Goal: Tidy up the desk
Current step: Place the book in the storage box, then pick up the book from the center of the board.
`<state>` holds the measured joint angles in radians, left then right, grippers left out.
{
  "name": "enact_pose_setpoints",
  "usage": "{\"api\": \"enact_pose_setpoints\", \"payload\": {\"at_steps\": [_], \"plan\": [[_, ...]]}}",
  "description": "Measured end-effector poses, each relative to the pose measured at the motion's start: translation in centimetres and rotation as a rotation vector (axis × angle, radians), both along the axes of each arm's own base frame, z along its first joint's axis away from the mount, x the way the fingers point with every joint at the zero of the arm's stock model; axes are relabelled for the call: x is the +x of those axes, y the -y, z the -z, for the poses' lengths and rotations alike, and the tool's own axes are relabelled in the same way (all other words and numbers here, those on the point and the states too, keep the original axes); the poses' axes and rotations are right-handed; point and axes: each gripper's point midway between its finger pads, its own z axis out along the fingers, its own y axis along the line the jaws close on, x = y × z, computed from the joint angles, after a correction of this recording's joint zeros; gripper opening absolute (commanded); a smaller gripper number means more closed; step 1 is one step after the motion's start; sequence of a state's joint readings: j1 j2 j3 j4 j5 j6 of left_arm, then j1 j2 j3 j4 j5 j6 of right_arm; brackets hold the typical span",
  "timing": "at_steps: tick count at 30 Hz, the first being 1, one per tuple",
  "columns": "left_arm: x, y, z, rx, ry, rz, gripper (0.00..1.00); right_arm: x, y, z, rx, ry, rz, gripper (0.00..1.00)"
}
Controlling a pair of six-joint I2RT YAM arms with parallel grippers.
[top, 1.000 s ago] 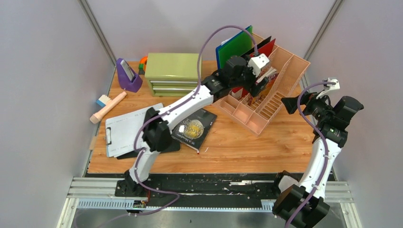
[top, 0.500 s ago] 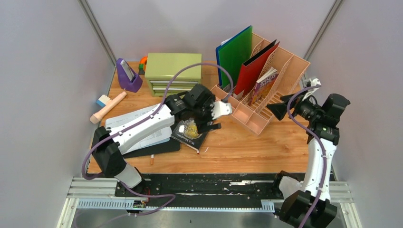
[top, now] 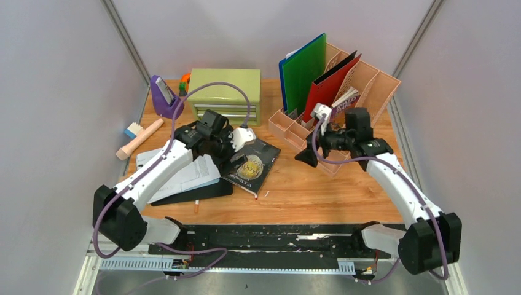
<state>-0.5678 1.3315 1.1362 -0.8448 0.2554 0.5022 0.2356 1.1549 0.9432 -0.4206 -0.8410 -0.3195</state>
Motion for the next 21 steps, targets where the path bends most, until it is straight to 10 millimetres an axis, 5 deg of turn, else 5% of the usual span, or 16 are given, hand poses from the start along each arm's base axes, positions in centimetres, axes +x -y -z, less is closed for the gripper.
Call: {"api": "enact_pose_setpoints", "payload": {"at_steps": [10, 21], "plan": [[2.4, -3.1, 1.4, -0.135, -0.185, -0.231, 1.00, 0.0, -6.4, 6.8, -0.208, -0.061, -0.162, 1.00], [5.6, -1.1, 4.2, -0.259, -0.406, -0.346, 1.00, -0.4, -10.3, 13.0, -0.367, -0.096, -0.219, 0.97]]}}
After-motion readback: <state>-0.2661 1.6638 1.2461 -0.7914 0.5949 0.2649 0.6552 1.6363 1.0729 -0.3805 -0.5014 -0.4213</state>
